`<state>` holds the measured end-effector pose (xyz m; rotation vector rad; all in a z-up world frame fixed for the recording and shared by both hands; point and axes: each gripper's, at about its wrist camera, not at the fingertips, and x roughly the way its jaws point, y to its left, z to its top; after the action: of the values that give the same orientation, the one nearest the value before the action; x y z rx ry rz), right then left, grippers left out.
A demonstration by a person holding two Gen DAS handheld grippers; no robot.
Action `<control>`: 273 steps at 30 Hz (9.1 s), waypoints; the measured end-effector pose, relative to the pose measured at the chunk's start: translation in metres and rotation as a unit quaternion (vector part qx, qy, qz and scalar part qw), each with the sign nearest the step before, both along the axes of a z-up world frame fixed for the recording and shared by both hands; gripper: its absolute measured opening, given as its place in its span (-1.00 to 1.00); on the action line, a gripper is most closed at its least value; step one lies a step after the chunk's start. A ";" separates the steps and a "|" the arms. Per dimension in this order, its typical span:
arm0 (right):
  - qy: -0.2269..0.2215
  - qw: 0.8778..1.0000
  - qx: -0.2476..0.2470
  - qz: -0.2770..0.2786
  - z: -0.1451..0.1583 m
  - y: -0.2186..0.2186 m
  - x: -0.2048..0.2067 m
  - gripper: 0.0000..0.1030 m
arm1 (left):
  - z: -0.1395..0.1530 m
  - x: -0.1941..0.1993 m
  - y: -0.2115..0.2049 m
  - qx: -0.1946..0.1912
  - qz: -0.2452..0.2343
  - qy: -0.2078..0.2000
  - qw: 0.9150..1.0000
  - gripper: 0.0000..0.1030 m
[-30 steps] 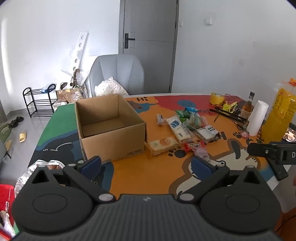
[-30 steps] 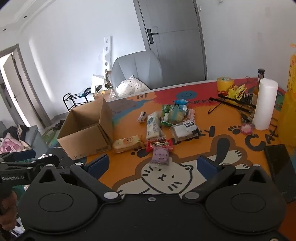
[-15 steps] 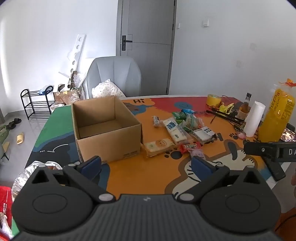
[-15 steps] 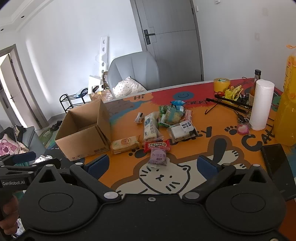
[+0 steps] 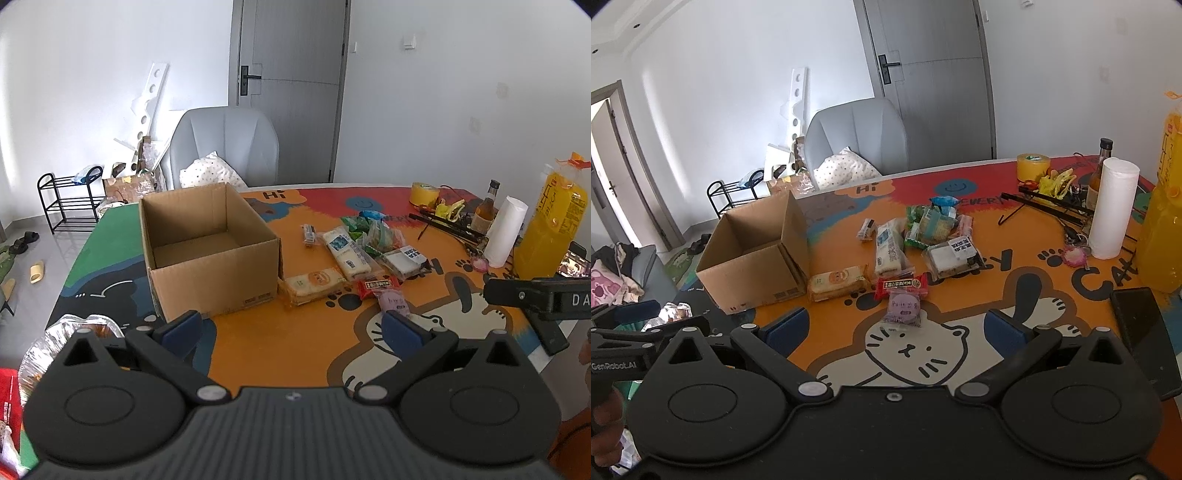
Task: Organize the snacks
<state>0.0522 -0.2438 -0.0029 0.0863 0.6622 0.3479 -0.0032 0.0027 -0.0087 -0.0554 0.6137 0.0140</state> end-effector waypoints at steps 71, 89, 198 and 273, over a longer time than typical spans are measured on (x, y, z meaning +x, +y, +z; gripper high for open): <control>-0.020 0.999 -0.003 -0.036 -0.014 -0.022 0.033 1.00 | -0.007 0.037 -0.015 -0.032 -0.040 -0.019 0.999 0.99; 0.025 0.997 -0.024 -0.065 -0.060 -0.037 0.085 1.00 | -0.049 0.104 -0.035 -0.077 -0.071 0.025 0.994 0.99; 0.074 0.995 -0.065 -0.005 -0.109 0.010 0.134 -0.31 | -0.121 0.151 -0.022 -0.012 -0.062 0.089 0.994 0.38; -0.052 0.976 0.009 0.211 -0.003 0.206 0.176 -0.38 | -0.019 0.165 0.140 -0.043 0.134 0.019 0.990 -0.10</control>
<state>0.2286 -0.0377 -0.0060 -0.0581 0.5707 0.7634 0.1613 0.1422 -0.0273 -0.2219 0.6412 0.2499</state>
